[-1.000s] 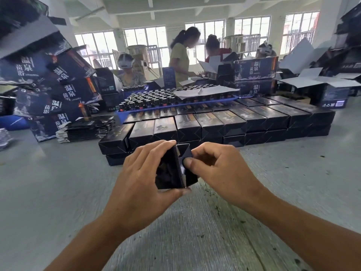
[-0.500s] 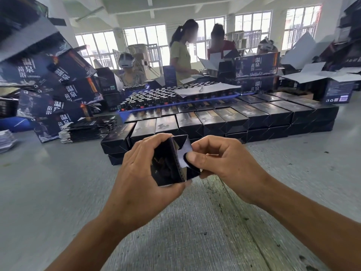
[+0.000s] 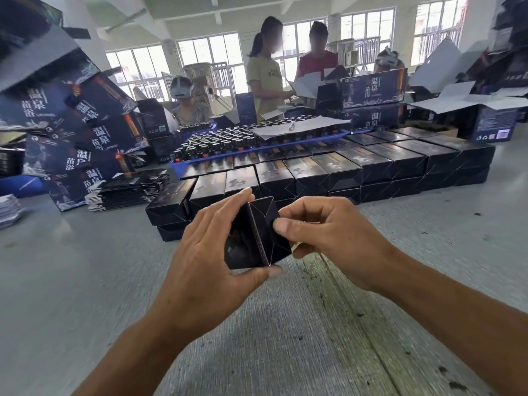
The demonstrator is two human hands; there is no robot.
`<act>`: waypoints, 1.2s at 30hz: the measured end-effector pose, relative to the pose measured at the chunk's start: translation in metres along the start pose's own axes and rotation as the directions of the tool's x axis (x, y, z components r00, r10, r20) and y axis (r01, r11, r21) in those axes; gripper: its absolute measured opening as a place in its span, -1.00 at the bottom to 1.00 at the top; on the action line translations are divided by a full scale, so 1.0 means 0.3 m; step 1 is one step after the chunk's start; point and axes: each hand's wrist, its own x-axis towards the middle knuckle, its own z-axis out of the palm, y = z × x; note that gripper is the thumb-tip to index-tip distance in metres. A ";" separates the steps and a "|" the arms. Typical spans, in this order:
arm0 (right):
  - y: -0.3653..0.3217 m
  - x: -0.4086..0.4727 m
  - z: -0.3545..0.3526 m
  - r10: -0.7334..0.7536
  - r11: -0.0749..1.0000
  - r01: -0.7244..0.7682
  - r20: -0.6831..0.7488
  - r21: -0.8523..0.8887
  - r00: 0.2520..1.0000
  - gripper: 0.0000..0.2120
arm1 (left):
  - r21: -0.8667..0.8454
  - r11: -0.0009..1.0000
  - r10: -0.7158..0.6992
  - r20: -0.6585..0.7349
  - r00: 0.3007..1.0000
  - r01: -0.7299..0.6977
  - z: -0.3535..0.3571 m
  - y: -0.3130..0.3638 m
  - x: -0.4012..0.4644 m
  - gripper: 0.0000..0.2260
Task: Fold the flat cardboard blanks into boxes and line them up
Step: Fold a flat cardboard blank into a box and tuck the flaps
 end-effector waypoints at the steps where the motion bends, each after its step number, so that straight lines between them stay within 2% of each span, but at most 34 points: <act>1: 0.002 0.001 0.000 -0.003 1.000 0.003 0.000 0.001 1.000 -0.97 | 0.008 1.000 -0.001 -0.006 1.000 0.001 0.001 0.001 0.000 -0.12; 5: 0.008 0.001 0.001 -0.005 1.000 0.005 0.018 0.006 1.000 -0.94 | 0.030 0.999 0.024 -0.058 0.998 -0.022 0.003 -0.001 0.004 -0.21; 7: 0.002 0.000 0.003 -0.013 1.000 0.013 0.013 0.026 1.000 -0.86 | 0.047 0.998 0.032 -0.063 0.997 -0.029 0.001 -0.001 0.008 -0.26; 10: -0.002 -0.006 0.011 -0.039 0.994 0.043 0.038 -0.100 0.999 -0.39 | 0.167 0.980 0.113 -0.010 0.993 -0.110 0.005 -0.002 0.007 -0.33; 12: 0.004 -0.011 0.029 -0.033 0.971 0.044 0.049 -0.237 0.998 -0.23 | 0.245 0.953 0.170 0.058 0.984 -0.179 0.015 -0.006 0.002 -0.31; 13: 0.007 -0.010 0.036 -0.026 0.962 0.032 0.025 -0.270 0.999 -0.23 | 0.280 0.938 0.192 0.074 0.979 -0.205 0.020 -0.008 0.002 -0.30; 15: 0.010 0.001 0.036 0.002 0.982 -0.015 -0.068 -0.189 0.998 -0.26 | 0.347 0.913 0.216 0.037 0.976 -0.215 0.025 -0.006 0.005 -0.27; 17: 0.013 0.019 0.010 0.074 0.997 -0.078 -0.150 -0.026 0.986 -0.32 | 0.382 0.917 0.169 -0.113 0.979 -0.114 0.017 -0.006 0.014 -0.26; 19: 0.013 0.030 -0.017 0.148 0.987 -0.135 -0.158 0.090 0.976 -0.41 | 0.260 0.962 0.004 -0.306 0.952 0.079 -0.001 -0.007 0.026 -0.32; 20: 0.016 0.033 -0.025 0.176 0.980 -0.160 -0.135 0.119 0.975 -0.46 | 0.115 0.977 -0.127 -0.363 0.923 0.179 -0.010 -0.008 0.031 -0.36; 22: 0.026 0.031 -0.020 0.223 0.969 -0.213 -0.067 0.126 0.973 -0.52 | -0.248 0.912 -0.393 -0.300 0.869 0.326 -0.022 -0.006 0.039 -0.37; 24: 0.037 0.025 -0.005 0.249 0.967 -0.249 0.003 0.062 0.968 -0.53 | -0.493 0.779 -0.511 -0.140 0.848 0.388 -0.023 -0.011 0.045 -0.34; 26: 0.039 0.016 0.015 0.252 0.968 -0.251 0.067 -0.033 0.965 -0.51 | -0.638 0.686 -0.502 -0.067 0.862 0.350 -0.022 -0.022 0.045 -0.47; 28: 0.036 0.006 0.033 0.241 0.966 -0.226 0.119 -0.126 0.963 -0.51 | -0.704 0.648 -0.471 -0.070 0.879 0.291 -0.029 -0.025 0.045 -0.59; 31: 0.027 -0.001 0.045 0.173 0.969 -0.150 0.107 -0.197 0.979 -0.51 | -0.714 0.657 -0.418 -0.077 0.905 0.242 -0.037 -0.034 0.041 -0.60; 36: -0.010 -0.004 0.023 -0.100 0.983 0.093 -0.038 -0.161 0.994 -0.40 | -0.644 0.724 -0.298 0.035 0.954 0.249 -0.030 -0.034 0.021 -0.52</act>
